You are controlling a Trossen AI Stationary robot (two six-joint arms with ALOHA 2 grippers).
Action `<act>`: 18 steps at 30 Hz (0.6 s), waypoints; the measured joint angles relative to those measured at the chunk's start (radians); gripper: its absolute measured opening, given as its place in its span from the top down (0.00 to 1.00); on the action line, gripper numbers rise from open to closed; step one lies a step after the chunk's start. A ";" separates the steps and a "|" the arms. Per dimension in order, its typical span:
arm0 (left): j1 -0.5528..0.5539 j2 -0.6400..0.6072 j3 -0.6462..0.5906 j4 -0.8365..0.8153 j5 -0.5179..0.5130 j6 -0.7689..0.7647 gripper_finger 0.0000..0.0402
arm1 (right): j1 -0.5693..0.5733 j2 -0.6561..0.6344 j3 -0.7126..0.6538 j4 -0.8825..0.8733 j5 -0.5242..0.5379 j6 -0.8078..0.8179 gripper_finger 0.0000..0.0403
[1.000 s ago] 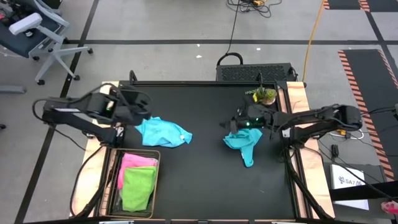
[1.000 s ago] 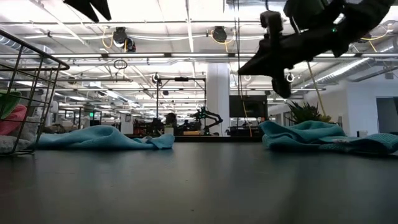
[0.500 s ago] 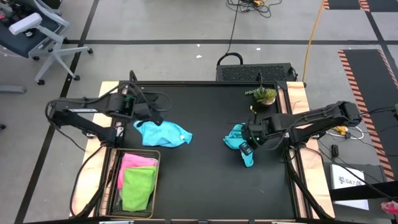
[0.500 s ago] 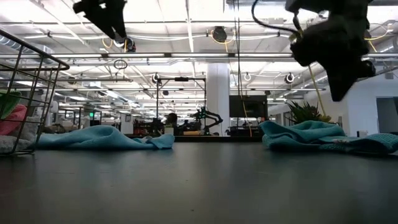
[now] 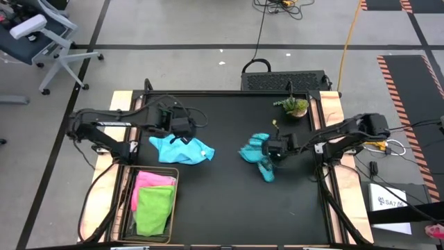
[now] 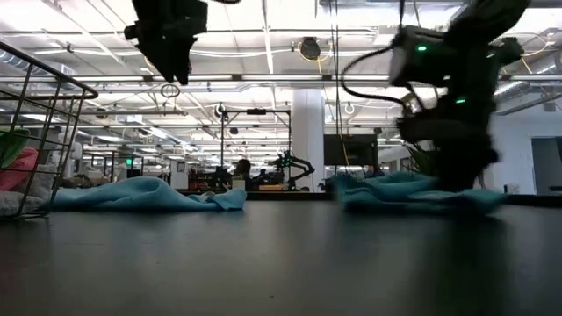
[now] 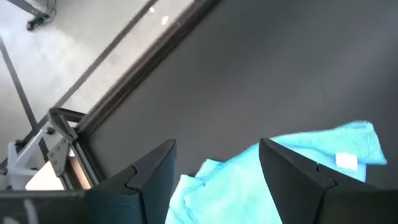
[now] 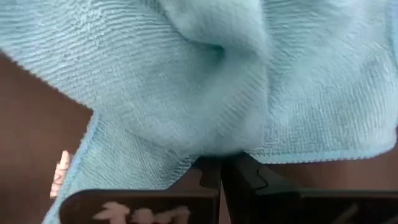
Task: Fold microfiber towels
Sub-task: Fold the right blue microfiber cloth
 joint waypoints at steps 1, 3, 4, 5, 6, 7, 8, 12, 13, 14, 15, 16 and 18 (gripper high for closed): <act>0.000 0.009 0.000 0.000 0.007 0.000 0.42 | -0.020 0.011 0.000 0.059 0.025 -0.017 1.00; -0.001 0.025 0.000 0.000 0.022 -0.001 0.42 | -0.062 0.024 -0.005 0.168 0.058 -0.057 1.00; -0.001 0.032 0.000 -0.001 0.030 -0.001 0.42 | -0.082 0.030 -0.006 0.217 0.074 -0.078 1.00; -0.001 0.040 0.000 0.000 0.041 0.000 0.42 | -0.105 0.033 -0.008 0.266 0.083 -0.098 1.00; -0.001 0.045 0.000 0.000 0.054 0.001 0.42 | -0.129 0.034 -0.007 0.319 0.097 -0.116 1.00; -0.001 0.051 0.000 0.000 0.066 0.009 0.42 | -0.153 0.032 -0.006 0.361 0.108 -0.136 1.00; -0.001 0.059 0.000 -0.001 0.081 0.017 0.42 | -0.176 0.032 -0.006 0.397 0.115 -0.157 1.00; -0.006 0.091 0.000 -0.007 0.152 0.093 0.42 | -0.254 0.014 -0.006 0.527 0.117 -0.219 1.00; -0.009 0.102 0.000 -0.008 0.160 0.116 0.42 | -0.270 0.001 -0.006 0.564 0.095 -0.229 1.00; -0.012 0.113 0.000 -0.007 0.166 0.138 0.42 | -0.281 -0.013 -0.006 0.598 0.067 -0.236 1.00; -0.016 0.126 0.000 -0.006 0.179 0.163 0.42 | -0.290 -0.029 -0.006 0.630 0.037 -0.240 1.00; -0.018 0.141 0.000 -0.005 0.194 0.187 0.42 | -0.296 -0.045 -0.006 0.657 0.002 -0.240 1.00; -0.020 0.171 0.000 -0.005 0.231 0.238 0.42 | -0.300 -0.093 -0.006 0.690 -0.058 -0.242 1.00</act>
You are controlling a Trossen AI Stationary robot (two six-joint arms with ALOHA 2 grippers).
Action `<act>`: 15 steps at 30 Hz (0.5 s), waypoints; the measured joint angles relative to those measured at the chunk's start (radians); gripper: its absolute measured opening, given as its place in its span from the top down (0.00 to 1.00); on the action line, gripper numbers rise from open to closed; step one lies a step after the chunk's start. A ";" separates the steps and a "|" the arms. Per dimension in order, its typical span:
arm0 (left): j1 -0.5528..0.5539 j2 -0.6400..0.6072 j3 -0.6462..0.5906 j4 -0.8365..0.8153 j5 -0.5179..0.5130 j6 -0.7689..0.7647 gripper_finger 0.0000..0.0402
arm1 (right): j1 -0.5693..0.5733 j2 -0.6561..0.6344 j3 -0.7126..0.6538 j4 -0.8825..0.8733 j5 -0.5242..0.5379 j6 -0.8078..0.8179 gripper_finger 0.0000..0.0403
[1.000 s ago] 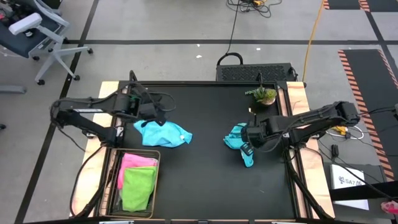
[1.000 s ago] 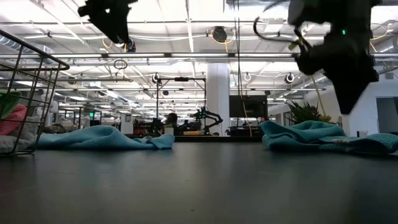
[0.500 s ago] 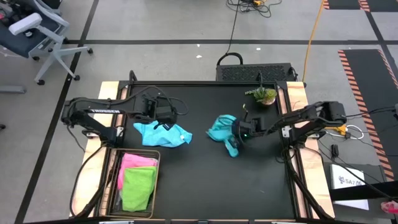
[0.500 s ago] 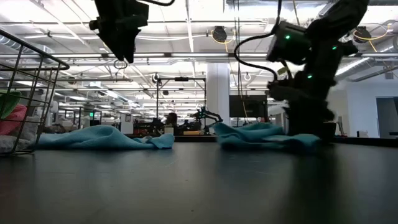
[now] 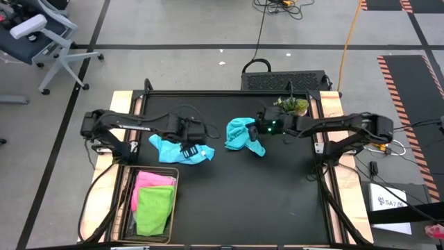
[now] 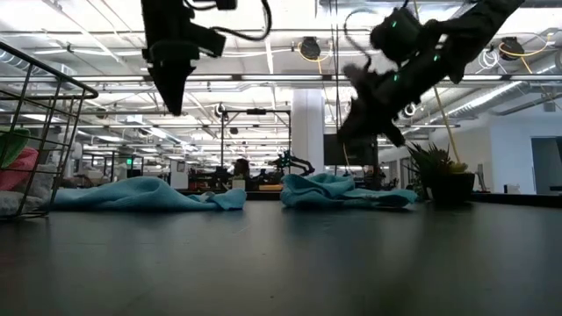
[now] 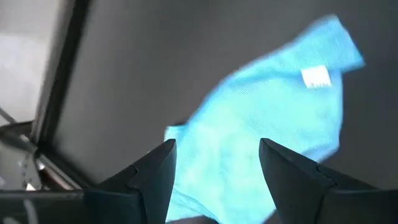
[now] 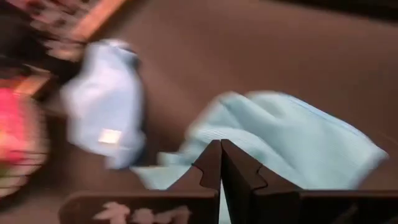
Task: Fold microfiber towels
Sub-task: Fold the right blue microfiber cloth
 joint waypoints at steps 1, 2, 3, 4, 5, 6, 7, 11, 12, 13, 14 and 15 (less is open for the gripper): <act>0.000 0.020 0.000 0.002 0.010 0.025 0.42 | 0.000 -0.025 0.000 0.012 -0.023 0.000 1.00; 0.000 0.041 0.000 0.007 0.012 0.051 0.42 | 0.003 -0.048 0.001 0.027 -0.043 0.000 1.00; 0.000 0.063 0.000 0.010 0.012 0.081 0.42 | 0.004 -0.072 0.001 0.030 -0.059 -0.005 1.00; 0.000 0.088 0.000 0.010 0.012 0.105 0.42 | 0.007 -0.099 0.000 0.026 -0.076 -0.014 1.00; 0.003 0.114 0.000 0.012 0.012 0.124 0.42 | 0.011 -0.121 0.000 0.031 -0.081 -0.020 1.00; 0.007 0.140 0.000 0.016 0.013 0.140 0.42 | 0.014 -0.144 0.000 0.038 -0.081 -0.024 1.00; 0.010 0.165 0.000 0.020 0.021 0.151 0.42 | 0.016 -0.170 0.001 0.034 -0.080 -0.026 1.00; 0.025 0.256 0.000 0.045 0.082 0.164 0.42 | 0.018 -0.244 0.001 0.021 -0.079 -0.035 1.00; 0.027 0.276 0.000 0.053 0.107 0.165 0.42 | 0.018 -0.258 0.001 0.018 -0.079 -0.045 1.00; 0.030 0.292 0.000 0.056 0.135 0.167 0.42 | 0.018 -0.270 0.001 0.017 -0.079 -0.052 1.00; 0.030 0.306 0.000 0.056 0.160 0.167 0.42 | 0.018 -0.281 0.001 0.009 -0.079 -0.055 1.00; 0.029 0.320 0.000 0.055 0.174 0.168 0.42 | 0.018 -0.289 0.001 -0.005 -0.079 -0.056 1.00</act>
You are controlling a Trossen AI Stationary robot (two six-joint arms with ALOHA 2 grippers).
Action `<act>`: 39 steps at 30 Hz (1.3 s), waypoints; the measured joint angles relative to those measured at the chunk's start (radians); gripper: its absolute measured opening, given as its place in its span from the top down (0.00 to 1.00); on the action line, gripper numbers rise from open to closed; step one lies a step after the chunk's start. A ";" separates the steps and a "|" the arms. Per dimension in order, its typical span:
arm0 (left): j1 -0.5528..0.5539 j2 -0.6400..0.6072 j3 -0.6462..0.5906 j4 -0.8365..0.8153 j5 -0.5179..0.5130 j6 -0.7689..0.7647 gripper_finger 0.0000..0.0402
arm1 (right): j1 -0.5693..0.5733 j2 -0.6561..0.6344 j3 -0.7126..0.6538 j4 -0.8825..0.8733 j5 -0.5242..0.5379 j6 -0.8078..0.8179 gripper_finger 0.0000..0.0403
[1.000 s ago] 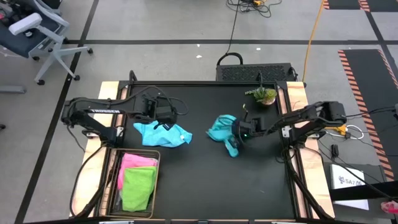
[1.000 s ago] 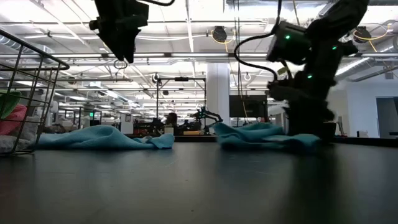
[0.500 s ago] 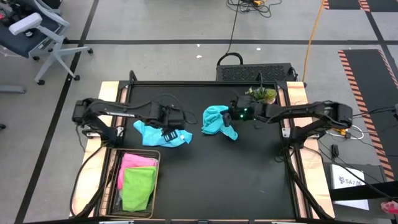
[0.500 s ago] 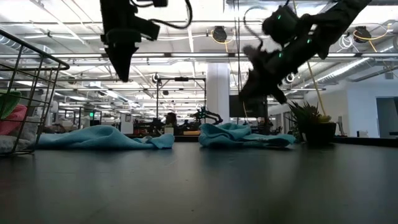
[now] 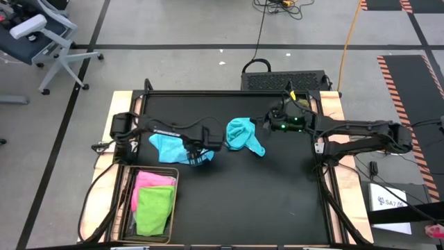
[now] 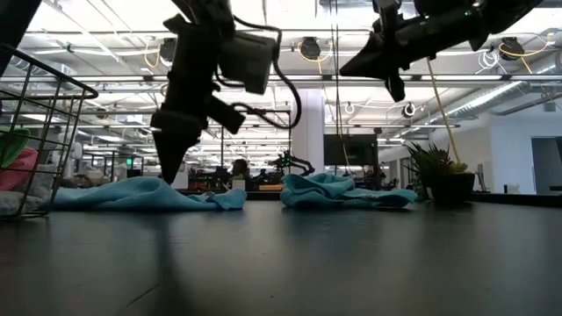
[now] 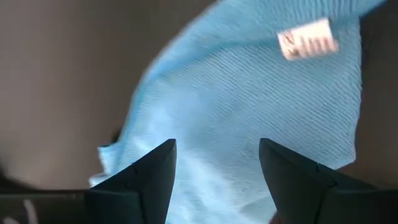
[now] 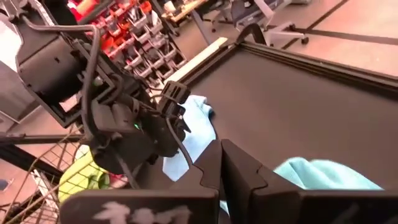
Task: Fold microfiber towels
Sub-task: Fold the right blue microfiber cloth
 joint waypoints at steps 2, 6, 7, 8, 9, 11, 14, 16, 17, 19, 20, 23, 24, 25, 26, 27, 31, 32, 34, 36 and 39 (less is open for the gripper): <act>-0.005 0.018 0.000 -0.007 0.028 0.002 0.42 | 0.000 -0.009 0.000 -0.022 0.000 0.000 1.00; -0.019 0.039 0.000 -0.005 0.090 0.007 0.42 | 0.000 -0.017 0.000 -0.087 -0.001 0.000 1.00; -0.024 0.046 0.000 0.000 0.097 0.007 0.42 | 0.000 -0.017 0.000 -0.108 -0.003 0.001 1.00; -0.029 0.053 0.000 0.010 0.098 0.006 0.42 | 0.000 -0.017 0.000 -0.122 -0.004 0.001 1.00; -0.034 0.058 0.000 0.020 0.098 0.006 0.42 | 0.000 -0.017 0.000 -0.130 -0.009 0.001 1.00; -0.043 0.071 0.000 0.058 0.090 0.006 0.42 | 0.000 -0.017 0.000 -0.146 -0.029 0.000 1.00; -0.044 0.090 0.001 0.150 0.049 -0.004 0.42 | 0.000 -0.017 0.000 -0.148 -0.061 -0.008 1.00; -0.028 0.093 0.003 0.228 0.036 -0.019 0.42 | 0.000 -0.017 0.000 -0.137 -0.080 -0.014 1.00; -0.018 0.094 0.004 0.276 0.030 -0.029 0.42 | 0.001 -0.017 0.000 -0.139 -0.081 -0.015 1.00; 0.002 0.097 0.005 0.364 0.004 -0.047 0.42 | 0.001 -0.017 0.000 -0.139 -0.085 -0.015 1.00; 0.012 0.098 0.004 0.405 -0.010 -0.053 0.42 | 0.001 -0.017 0.000 -0.138 -0.087 -0.015 1.00; 0.055 0.105 0.014 0.524 -0.031 -0.058 0.42 | 0.001 -0.017 0.000 -0.138 -0.090 -0.015 1.00; 0.071 0.107 0.019 0.569 -0.034 -0.058 0.42 | 0.001 -0.017 0.000 -0.138 -0.096 -0.015 1.00; 0.087 0.110 0.023 0.620 -0.035 -0.055 0.42 | 0.001 -0.017 0.000 -0.137 -0.102 -0.015 1.00; 0.101 0.110 0.027 0.672 -0.035 -0.054 0.42 | 0.001 -0.017 0.000 -0.137 -0.103 -0.015 1.00; 0.115 0.110 0.038 0.721 -0.034 -0.054 0.42 | 0.001 -0.017 0.000 -0.137 -0.103 -0.017 1.00; 0.153 0.106 0.126 0.724 -0.018 -0.029 0.42 | 0.001 -0.017 0.000 -0.137 -0.107 -0.034 1.00; 0.155 0.099 0.156 0.684 -0.018 -0.009 0.42 | 0.002 -0.017 0.000 -0.137 -0.112 -0.047 1.00; 0.147 0.080 0.220 0.581 -0.022 0.032 0.42 | 0.007 -0.017 0.000 -0.137 -0.131 -0.066 1.00; 0.127 0.039 0.278 0.445 -0.060 0.053 0.42 | 0.015 -0.017 0.000 -0.138 -0.133 -0.069 1.00; 0.085 -0.034 0.322 0.259 -0.186 0.046 0.42 | 0.033 -0.017 0.000 -0.138 -0.133 -0.073 1.00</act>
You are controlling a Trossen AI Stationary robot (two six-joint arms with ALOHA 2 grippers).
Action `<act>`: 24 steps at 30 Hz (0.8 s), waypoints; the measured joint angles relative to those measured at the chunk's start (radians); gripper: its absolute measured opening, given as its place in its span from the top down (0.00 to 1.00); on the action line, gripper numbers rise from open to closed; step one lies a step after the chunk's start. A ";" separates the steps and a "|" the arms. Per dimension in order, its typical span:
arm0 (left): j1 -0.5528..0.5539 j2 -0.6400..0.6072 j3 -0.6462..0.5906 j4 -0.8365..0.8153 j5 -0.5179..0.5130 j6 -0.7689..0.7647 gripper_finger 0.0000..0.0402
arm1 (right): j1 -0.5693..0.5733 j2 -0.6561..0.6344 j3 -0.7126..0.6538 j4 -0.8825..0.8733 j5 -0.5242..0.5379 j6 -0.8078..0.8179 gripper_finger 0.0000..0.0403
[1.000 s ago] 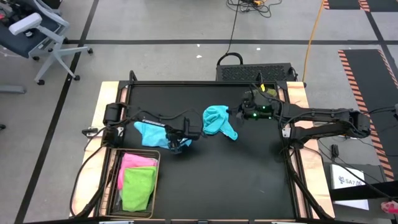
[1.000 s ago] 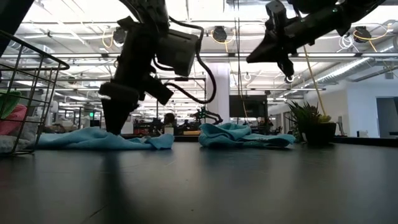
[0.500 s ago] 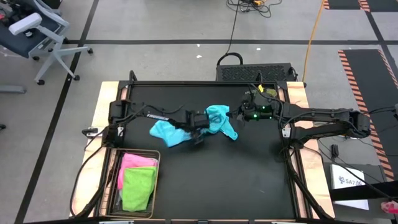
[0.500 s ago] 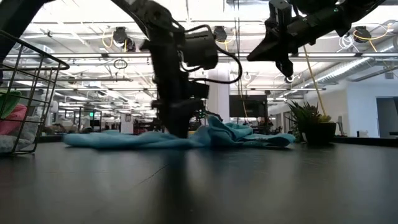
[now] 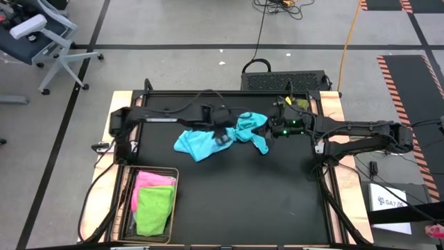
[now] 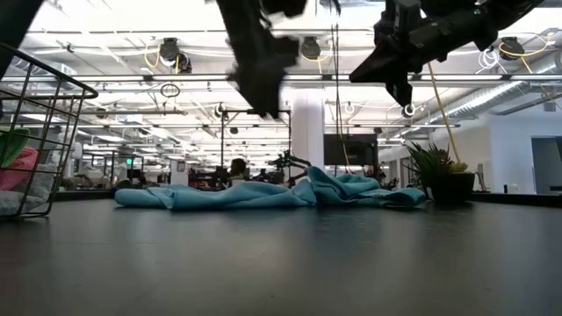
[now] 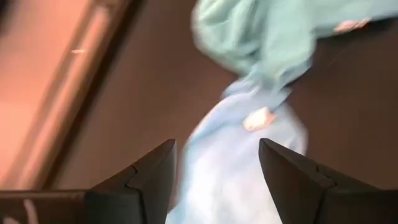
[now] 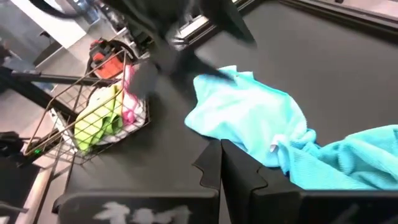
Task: Fold microfiber towels
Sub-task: Fold the right blue microfiber cloth
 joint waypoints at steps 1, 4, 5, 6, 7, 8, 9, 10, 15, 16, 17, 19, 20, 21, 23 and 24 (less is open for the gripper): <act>-0.013 -0.030 0.000 -0.052 -0.043 -0.013 0.42 | 0.007 0.000 0.000 -0.002 0.001 -0.007 1.00; -0.041 -0.121 -0.007 -0.144 -0.147 -0.090 0.42 | 0.025 0.000 0.000 -0.037 0.001 -0.035 1.00; -0.045 -0.148 -0.008 -0.175 -0.176 -0.130 0.42 | 0.031 0.000 0.000 -0.048 0.003 -0.041 1.00; -0.047 -0.174 -0.008 -0.202 -0.200 -0.178 0.42 | 0.037 0.000 0.000 -0.057 0.011 -0.048 1.00; -0.047 -0.194 -0.008 -0.218 -0.218 -0.225 0.42 | 0.045 0.000 0.000 -0.071 0.030 -0.055 1.00; -0.047 -0.212 -0.008 -0.229 -0.232 -0.272 0.42 | 0.053 0.000 0.000 -0.085 0.041 -0.067 1.00; -0.046 -0.231 -0.010 -0.238 -0.239 -0.309 0.42 | 0.060 0.000 0.000 -0.098 0.058 -0.079 1.00; -0.044 -0.245 -0.010 -0.245 -0.244 -0.335 0.42 | 0.066 0.001 0.000 -0.113 0.073 -0.095 1.00; -0.026 -0.289 -0.010 -0.235 -0.284 -0.407 0.42 | 0.092 0.000 0.001 -0.281 0.183 -0.153 1.00; -0.022 -0.288 -0.010 -0.234 -0.293 -0.417 0.42 | 0.093 0.004 0.001 -0.309 0.196 -0.162 1.00; -0.019 -0.287 -0.010 -0.234 -0.301 -0.419 0.42 | 0.093 0.011 0.001 -0.334 0.206 -0.168 1.00; -0.010 -0.287 -0.010 -0.234 -0.301 -0.416 0.42 | 0.093 0.026 0.001 -0.375 0.211 -0.181 1.00; -0.006 -0.286 -0.010 -0.234 -0.301 -0.415 0.42 | 0.093 0.035 0.001 -0.387 0.210 -0.184 1.00; -0.003 -0.282 -0.010 -0.234 -0.301 -0.415 0.42 | 0.093 0.045 0.001 -0.397 0.203 -0.185 1.00; 0.001 -0.276 -0.010 -0.234 -0.298 -0.415 0.42 | 0.094 0.064 0.002 -0.456 0.178 -0.186 1.00; 0.001 -0.276 -0.010 -0.234 -0.296 -0.415 0.42 | 0.098 0.073 0.002 -0.496 0.164 -0.186 1.00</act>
